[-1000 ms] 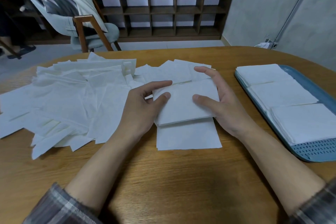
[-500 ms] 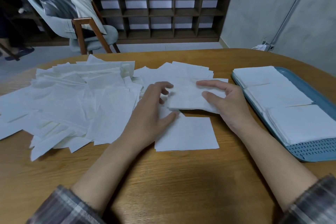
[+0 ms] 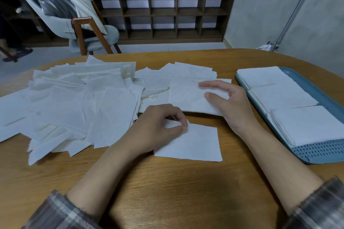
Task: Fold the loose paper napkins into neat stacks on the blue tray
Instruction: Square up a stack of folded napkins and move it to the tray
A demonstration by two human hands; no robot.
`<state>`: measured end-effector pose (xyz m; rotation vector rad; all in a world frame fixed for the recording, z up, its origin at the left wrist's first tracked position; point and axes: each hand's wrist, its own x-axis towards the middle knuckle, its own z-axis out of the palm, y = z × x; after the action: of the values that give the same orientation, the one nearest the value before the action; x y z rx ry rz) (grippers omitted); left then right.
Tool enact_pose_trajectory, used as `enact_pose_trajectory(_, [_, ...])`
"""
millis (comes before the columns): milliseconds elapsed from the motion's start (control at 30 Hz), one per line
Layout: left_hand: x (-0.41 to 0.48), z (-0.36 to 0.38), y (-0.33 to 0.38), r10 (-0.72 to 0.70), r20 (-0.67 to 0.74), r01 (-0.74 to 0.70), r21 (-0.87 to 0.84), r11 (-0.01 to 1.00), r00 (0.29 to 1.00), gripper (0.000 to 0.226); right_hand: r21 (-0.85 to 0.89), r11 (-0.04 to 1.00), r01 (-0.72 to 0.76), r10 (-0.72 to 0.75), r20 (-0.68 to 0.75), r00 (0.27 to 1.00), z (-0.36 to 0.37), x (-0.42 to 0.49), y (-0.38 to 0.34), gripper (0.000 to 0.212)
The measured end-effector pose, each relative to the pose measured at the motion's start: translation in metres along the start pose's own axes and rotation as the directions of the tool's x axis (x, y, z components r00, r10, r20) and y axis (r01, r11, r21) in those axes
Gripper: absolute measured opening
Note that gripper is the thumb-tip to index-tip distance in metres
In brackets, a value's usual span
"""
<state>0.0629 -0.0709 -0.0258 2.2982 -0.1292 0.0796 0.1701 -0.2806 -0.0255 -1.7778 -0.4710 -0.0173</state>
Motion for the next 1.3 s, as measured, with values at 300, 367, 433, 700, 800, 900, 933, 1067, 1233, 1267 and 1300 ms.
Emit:
enact_pose_trajectory(300, [-0.001,-0.01,0.007,0.023,-0.026,-0.029,-0.253,0.967,0.999,0.009,0.168,0.985,-0.027,0.006,0.125,0.992,0.003,-0.001,-0.002,0.018])
enact_pose_trajectory(367, [0.0,-0.014,0.008,0.049,-0.108,-0.08,-0.308,0.948,0.993,0.01,0.272,0.959,-0.083,0.034,0.182,0.983,0.003,-0.001,-0.003,0.034])
enact_pose_trajectory(433, [0.001,-0.016,0.007,0.044,-0.215,-0.112,-0.314,0.943,0.976,0.011,0.334,0.932,-0.142,0.056,0.254,0.966,0.003,-0.003,-0.003,0.045])
enact_pose_trajectory(700, [0.005,-0.013,-0.001,-0.079,-0.36,-0.082,-0.411,0.908,0.929,0.008,0.309,0.942,-0.135,0.073,0.204,0.976,0.01,-0.009,-0.006,0.015])
enact_pose_trajectory(800, [0.005,-0.013,-0.002,-0.12,-0.353,-0.053,-0.444,0.894,0.928,0.008,0.309,0.941,-0.138,0.065,0.235,0.97,0.01,-0.008,-0.005,0.024])
enact_pose_trajectory(900, [0.006,-0.012,-0.002,-0.14,-0.346,-0.023,-0.425,0.905,0.928,0.009,0.288,0.95,-0.119,0.037,0.275,0.961,0.011,-0.009,-0.005,0.042])
enact_pose_trajectory(933, [0.006,-0.011,-0.001,-0.14,-0.342,-0.018,-0.421,0.907,0.929,0.009,0.279,0.954,-0.111,0.029,0.284,0.958,0.012,-0.009,-0.006,0.047])
enact_pose_trajectory(1067, [0.006,-0.009,0.0,-0.168,-0.327,0.007,-0.441,0.897,0.93,0.009,0.249,0.965,-0.086,0.013,0.282,0.959,0.012,-0.009,-0.007,0.061])
enact_pose_trajectory(1233, [0.005,-0.009,0.001,-0.171,-0.318,0.011,-0.448,0.894,0.932,0.009,0.191,0.979,-0.064,0.01,0.271,0.963,0.011,-0.01,-0.009,0.071])
enact_pose_trajectory(1267, [0.006,-0.009,0.001,-0.177,-0.313,0.016,-0.457,0.889,0.933,0.008,0.164,0.986,-0.041,-0.003,0.257,0.966,0.012,-0.01,-0.01,0.071])
enact_pose_trajectory(1300, [0.005,-0.008,0.001,-0.185,-0.314,0.023,-0.457,0.889,0.931,0.007,0.147,0.989,-0.024,-0.013,0.245,0.969,0.012,-0.01,-0.01,0.072])
